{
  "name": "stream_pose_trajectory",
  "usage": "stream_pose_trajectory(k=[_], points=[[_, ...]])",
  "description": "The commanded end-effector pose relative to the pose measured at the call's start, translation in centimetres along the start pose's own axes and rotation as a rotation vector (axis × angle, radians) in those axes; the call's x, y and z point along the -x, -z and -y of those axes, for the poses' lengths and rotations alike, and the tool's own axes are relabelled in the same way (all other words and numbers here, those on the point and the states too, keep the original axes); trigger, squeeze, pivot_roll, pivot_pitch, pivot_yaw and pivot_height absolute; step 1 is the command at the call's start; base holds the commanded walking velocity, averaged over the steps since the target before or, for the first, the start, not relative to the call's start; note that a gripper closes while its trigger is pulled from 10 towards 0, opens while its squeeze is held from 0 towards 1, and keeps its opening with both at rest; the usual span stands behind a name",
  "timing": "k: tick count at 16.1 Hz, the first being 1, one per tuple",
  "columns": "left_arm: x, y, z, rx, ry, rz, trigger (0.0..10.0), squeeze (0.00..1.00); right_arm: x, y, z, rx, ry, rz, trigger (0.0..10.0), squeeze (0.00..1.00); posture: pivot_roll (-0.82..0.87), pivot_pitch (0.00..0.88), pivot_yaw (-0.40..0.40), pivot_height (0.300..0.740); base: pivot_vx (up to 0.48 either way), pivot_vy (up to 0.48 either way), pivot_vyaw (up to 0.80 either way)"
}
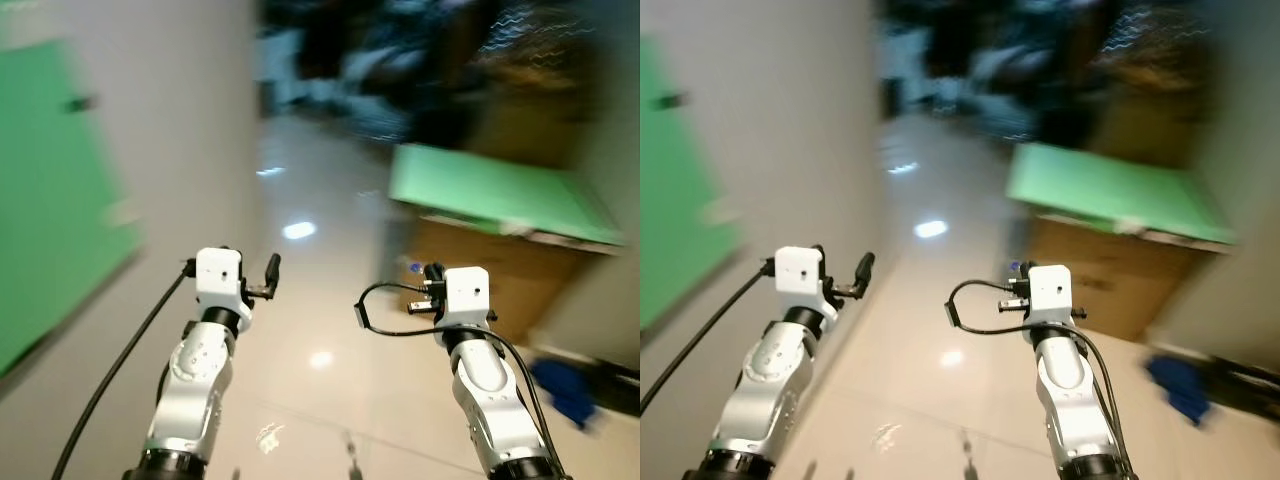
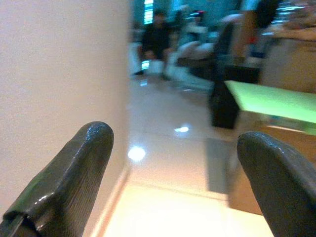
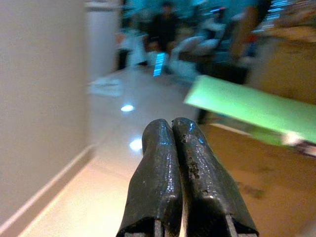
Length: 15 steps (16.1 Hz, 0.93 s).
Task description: Hang keys on a hook
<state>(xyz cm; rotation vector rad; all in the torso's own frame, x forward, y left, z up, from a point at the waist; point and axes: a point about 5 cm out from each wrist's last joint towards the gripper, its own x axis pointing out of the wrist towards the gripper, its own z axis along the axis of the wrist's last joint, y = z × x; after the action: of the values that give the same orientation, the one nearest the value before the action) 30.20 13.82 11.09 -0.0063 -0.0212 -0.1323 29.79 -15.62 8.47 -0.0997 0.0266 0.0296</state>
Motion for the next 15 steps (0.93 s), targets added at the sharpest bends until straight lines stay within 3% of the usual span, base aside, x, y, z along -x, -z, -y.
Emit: stream_pose_trajectory(k=[1, 3, 4, 9, 15], points=[[0.1, 0.4, 0.0, -0.010, -0.007, -0.021, 10.0, 0.00, -0.2, -0.4, 0.2, 0.000, -0.005, 0.016, 0.0, 0.00, -0.05, 0.000, -0.040, 0.732, 0.000, 0.000, 0.74], [0.4, 0.7, -0.5, -0.018, -0.038, -0.031, 10.0, 0.00, -0.2, -0.3, 0.2, -0.004, -0.010, 0.010, 0.0, 0.01, -0.05, 0.000, -0.042, 0.732, 0.000, -0.240, 0.73], [0.6, 0.6, 0.4, -0.023, 0.003, -0.021, 10.0, 0.00, -0.1, 0.0, 0.2, -0.012, -0.014, -0.004, 0.0, 0.06, -0.05, 0.000, -0.044, 0.732, 0.000, -0.480, 0.72], [0.5, 0.4, 0.6, -0.034, 0.000, -0.005, 10.0, 0.00, -0.3, 0.0, -0.1, -0.012, -0.031, -0.005, 0.0, 0.12, -0.04, 0.000, -0.045, 0.732, 0.000, -0.442, 0.71], [0.3, 0.6, -0.8, -0.047, -0.082, -0.025, 10.0, 0.00, -0.6, -0.1, -0.1, -0.023, -0.051, -0.004, 0.0, 0.18, -0.03, 0.000, -0.051, 0.732, 0.000, 0.000, 0.69]])
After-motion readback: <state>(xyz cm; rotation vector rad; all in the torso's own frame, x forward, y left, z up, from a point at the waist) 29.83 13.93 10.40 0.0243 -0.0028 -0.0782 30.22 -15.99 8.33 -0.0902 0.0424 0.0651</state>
